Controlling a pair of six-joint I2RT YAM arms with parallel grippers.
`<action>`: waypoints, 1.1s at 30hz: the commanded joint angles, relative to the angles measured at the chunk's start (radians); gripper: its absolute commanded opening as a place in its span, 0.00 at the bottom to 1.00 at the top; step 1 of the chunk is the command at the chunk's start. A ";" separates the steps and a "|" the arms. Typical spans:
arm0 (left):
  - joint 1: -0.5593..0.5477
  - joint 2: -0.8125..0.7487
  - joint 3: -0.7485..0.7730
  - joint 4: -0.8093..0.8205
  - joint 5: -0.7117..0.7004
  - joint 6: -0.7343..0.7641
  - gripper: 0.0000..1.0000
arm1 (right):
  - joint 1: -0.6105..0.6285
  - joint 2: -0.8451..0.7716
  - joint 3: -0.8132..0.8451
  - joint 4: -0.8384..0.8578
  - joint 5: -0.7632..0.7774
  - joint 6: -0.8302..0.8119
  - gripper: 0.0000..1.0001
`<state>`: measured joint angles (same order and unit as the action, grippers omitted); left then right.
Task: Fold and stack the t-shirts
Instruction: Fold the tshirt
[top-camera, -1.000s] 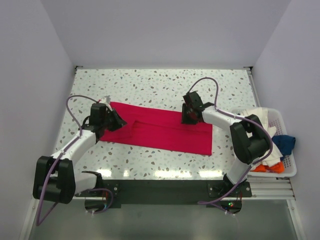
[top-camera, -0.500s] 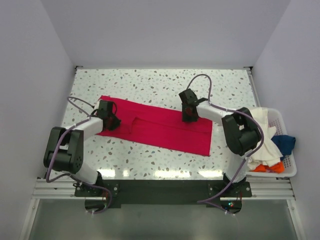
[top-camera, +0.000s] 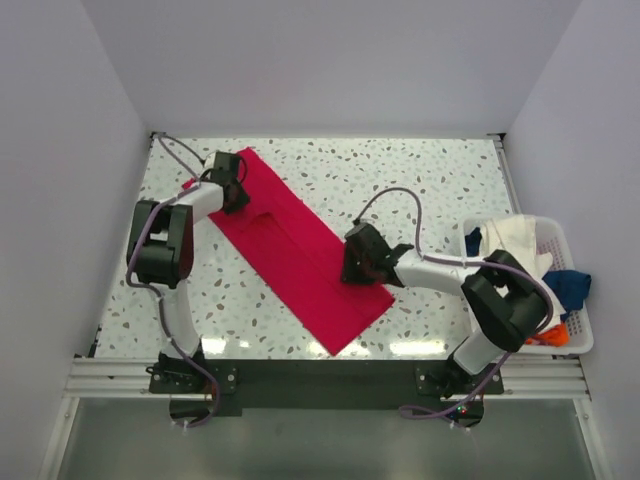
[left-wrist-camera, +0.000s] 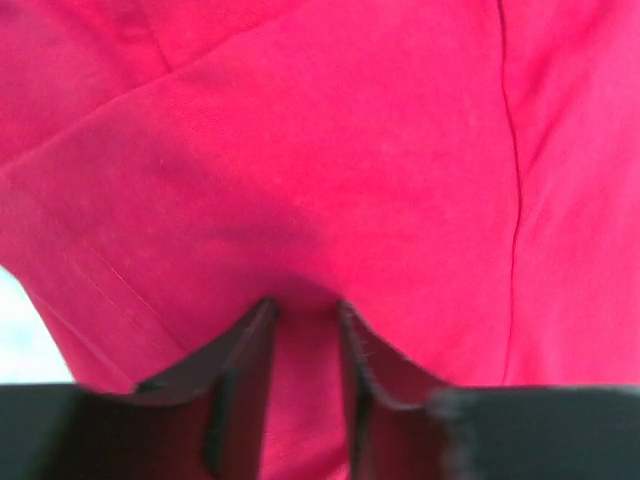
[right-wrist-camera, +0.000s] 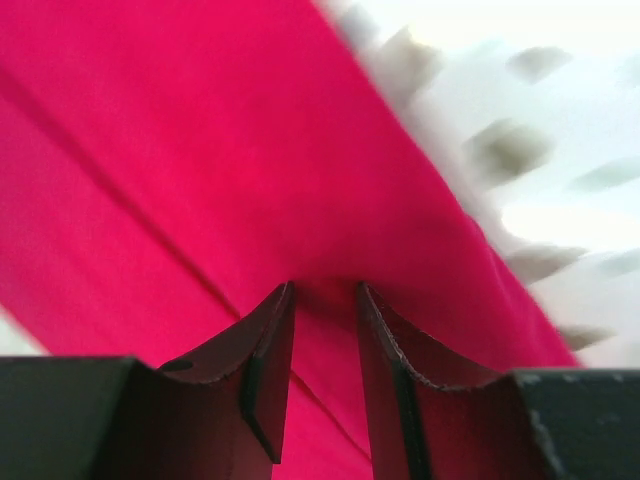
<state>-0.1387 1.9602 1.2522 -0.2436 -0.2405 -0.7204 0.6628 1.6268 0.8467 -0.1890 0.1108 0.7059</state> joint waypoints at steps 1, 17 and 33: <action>0.017 0.140 0.149 -0.054 0.013 0.174 0.39 | 0.177 -0.028 -0.075 0.062 -0.108 0.204 0.36; 0.050 0.247 0.513 0.122 0.604 0.294 0.78 | 0.311 -0.018 0.239 -0.219 0.105 -0.065 0.52; -0.057 -0.354 -0.153 0.176 0.396 0.053 0.62 | 0.373 -0.203 0.049 -0.259 0.092 -0.066 0.50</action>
<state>-0.1398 1.7485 1.2694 -0.0895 0.2359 -0.5896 1.0004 1.4788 0.9173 -0.4347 0.1898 0.6468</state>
